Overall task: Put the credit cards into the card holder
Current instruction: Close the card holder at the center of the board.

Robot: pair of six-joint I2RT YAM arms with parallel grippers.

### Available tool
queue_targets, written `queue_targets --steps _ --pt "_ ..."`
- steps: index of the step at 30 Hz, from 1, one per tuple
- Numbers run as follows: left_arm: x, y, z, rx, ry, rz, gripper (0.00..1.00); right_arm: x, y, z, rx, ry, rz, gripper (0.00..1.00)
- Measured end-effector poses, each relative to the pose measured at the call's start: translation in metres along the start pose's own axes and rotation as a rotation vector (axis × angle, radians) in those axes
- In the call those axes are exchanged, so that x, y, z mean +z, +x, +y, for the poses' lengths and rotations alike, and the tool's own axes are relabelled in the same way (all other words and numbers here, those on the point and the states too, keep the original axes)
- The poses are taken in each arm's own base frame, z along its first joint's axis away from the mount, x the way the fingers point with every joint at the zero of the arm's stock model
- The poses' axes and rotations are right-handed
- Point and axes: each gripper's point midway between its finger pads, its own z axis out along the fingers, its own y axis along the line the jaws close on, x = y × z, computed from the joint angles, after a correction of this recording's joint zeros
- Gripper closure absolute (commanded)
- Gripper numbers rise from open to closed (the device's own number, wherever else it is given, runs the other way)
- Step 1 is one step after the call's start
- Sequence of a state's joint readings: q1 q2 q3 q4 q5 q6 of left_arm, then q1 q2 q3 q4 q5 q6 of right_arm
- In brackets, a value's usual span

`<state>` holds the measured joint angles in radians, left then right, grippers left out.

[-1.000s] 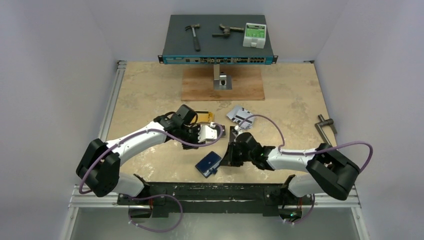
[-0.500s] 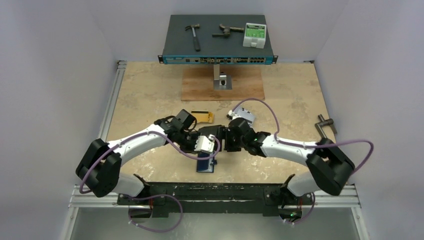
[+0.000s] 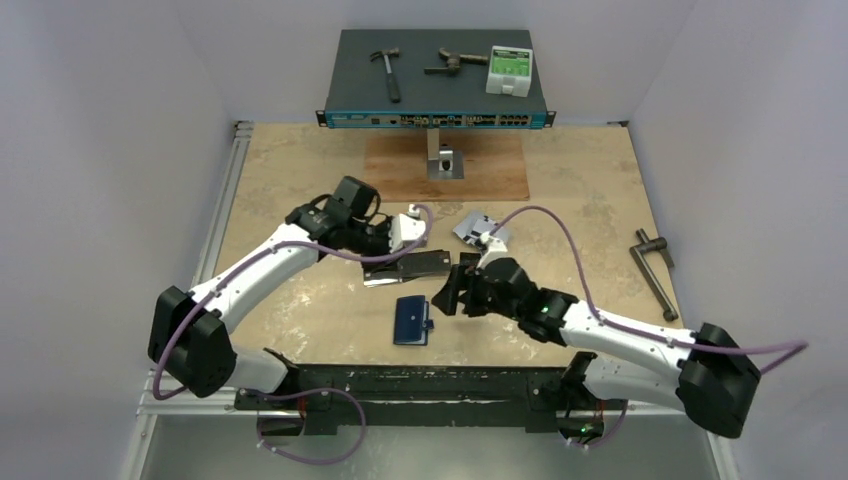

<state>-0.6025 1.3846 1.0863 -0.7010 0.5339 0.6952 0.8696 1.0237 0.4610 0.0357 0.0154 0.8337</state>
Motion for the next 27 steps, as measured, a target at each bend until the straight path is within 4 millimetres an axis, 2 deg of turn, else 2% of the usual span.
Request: queue_targets --steps 2,4,8,11,13,16,18,21,27 --pt "-0.010 -0.002 0.011 -0.067 -0.021 -0.031 0.72 0.005 0.017 0.008 -0.086 0.039 0.051 0.30" --pt "-0.016 0.004 0.016 -0.129 -0.035 -0.031 0.71 0.009 0.037 0.019 -0.177 0.070 0.105 0.31" --pt "-0.021 0.012 0.016 -0.212 -0.032 -0.024 0.73 0.013 0.077 0.034 -0.377 0.172 0.163 0.33" --pt "-0.022 0.017 0.009 -0.254 -0.005 -0.011 0.72 0.011 0.099 0.028 -0.495 0.270 0.165 0.35" --pt "-0.021 0.017 0.006 -0.273 0.009 -0.013 0.72 0.008 0.110 0.014 -0.560 0.341 0.153 0.35" --pt "-0.018 0.017 0.005 -0.294 0.013 -0.024 0.72 0.005 0.107 -0.007 -0.613 0.439 0.117 0.36" --pt "-0.016 0.018 0.005 -0.303 0.016 -0.026 0.72 0.004 0.100 -0.013 -0.621 0.473 0.084 0.36" --pt "-0.010 0.020 0.006 -0.319 0.027 -0.022 0.72 0.007 0.092 -0.018 -0.640 0.510 0.035 0.36" --pt "0.000 0.028 0.006 -0.347 0.056 0.004 0.72 0.019 0.087 -0.021 -0.703 0.530 -0.018 0.35"
